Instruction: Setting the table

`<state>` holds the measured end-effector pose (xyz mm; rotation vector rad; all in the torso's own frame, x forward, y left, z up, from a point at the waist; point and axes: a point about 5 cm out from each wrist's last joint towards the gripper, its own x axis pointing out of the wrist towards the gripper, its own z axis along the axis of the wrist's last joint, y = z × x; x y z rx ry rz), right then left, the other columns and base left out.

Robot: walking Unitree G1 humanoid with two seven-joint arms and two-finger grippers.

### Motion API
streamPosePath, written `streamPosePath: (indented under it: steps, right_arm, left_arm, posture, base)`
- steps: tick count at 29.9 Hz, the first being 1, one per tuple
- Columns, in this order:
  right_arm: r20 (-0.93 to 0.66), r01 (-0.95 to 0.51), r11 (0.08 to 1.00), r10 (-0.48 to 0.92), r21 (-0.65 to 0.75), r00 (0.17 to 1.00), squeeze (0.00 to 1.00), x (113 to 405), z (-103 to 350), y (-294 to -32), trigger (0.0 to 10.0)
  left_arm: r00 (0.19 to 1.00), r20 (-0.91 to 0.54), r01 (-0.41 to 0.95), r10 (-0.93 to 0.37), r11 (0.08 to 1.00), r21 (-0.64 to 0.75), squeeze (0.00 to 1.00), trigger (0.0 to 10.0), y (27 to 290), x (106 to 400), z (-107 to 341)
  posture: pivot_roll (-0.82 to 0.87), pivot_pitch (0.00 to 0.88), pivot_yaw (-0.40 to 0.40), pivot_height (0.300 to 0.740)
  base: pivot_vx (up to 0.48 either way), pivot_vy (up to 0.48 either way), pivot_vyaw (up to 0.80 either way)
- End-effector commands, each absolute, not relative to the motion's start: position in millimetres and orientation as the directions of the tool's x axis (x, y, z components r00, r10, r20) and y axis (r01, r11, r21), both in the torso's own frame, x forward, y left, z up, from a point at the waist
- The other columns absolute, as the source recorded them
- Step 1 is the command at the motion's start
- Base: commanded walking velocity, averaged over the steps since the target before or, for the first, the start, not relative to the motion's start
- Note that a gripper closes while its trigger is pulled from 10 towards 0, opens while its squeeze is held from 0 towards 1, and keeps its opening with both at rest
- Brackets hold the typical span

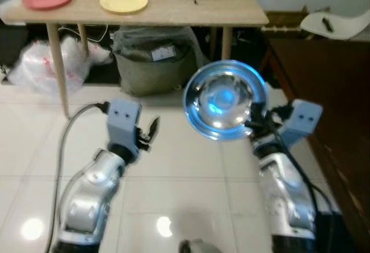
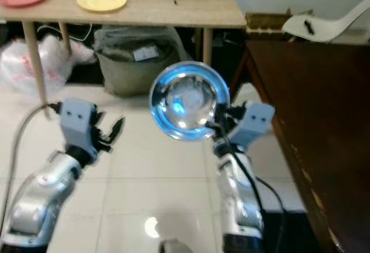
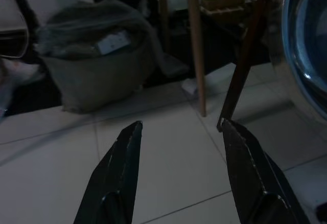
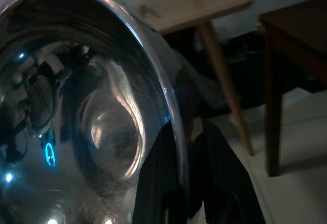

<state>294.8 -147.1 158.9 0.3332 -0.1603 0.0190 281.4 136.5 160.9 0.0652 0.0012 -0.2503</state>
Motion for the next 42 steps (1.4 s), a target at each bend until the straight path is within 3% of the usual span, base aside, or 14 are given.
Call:
streamPosePath:
  steps: [1, 18, 31, 37, 42]
  right_arm:
    - [0.182, -0.055, 0.943, -0.006, 0.328, 0.983, 0.0, 293.5, 162.7, -146.0, 10.0]
    - [0.173, -0.05, 0.944, -0.007, 0.326, 0.985, 0.0, 293.3, 161.2, -146.5, 10.0]
    - [0.166, -0.034, 0.936, -0.026, 0.351, 0.986, 0.0, 294.7, 161.6, -151.4, 10.0]
    - [0.209, 0.023, 0.943, -0.097, 0.333, 0.973, 0.0, 299.7, 174.6, -176.7, 10.0]
    - [0.22, 0.025, 0.944, -0.102, 0.329, 0.97, 0.0, 300.4, 178.3, -181.5, 10.0]
  left_arm:
    - [0.97, -0.032, 0.243, -0.242, 0.968, 0.058, 0.0, 10.0, 136.2, 281.0, 155.4]
    - [0.968, -0.03, 0.249, -0.248, 0.968, 0.034, 0.0, 10.0, 133.6, 280.9, 156.3]
    - [0.969, -0.033, 0.247, -0.246, 0.968, 0.046, 0.0, 10.0, 134.3, 282.7, 156.2]
    - [0.967, -0.028, 0.253, -0.252, 0.966, 0.045, 0.0, 10.0, 133.5, 283.9, 157.4]
    - [0.967, -0.022, 0.256, -0.255, 0.966, 0.044, 0.0, 10.0, 133.4, 285.1, 159.1]
  posture:
    - [-0.11, 0.009, 0.024, 0.74]
    - [-0.11, 0.011, 0.025, 0.74]
    - [-0.11, 0.011, 0.029, 0.74]
    - [-0.11, 0.011, 0.033, 0.74]
    - [-0.11, 0.011, 0.033, 0.74]
  base:
    - [0.0, 0.0, 0.0]
    - [0.0, 0.0, 0.0]
    - [0.0, 0.0, -0.8]
    - [0.0, 0.0, -0.8]
    - [0.0, 0.0, -0.8]
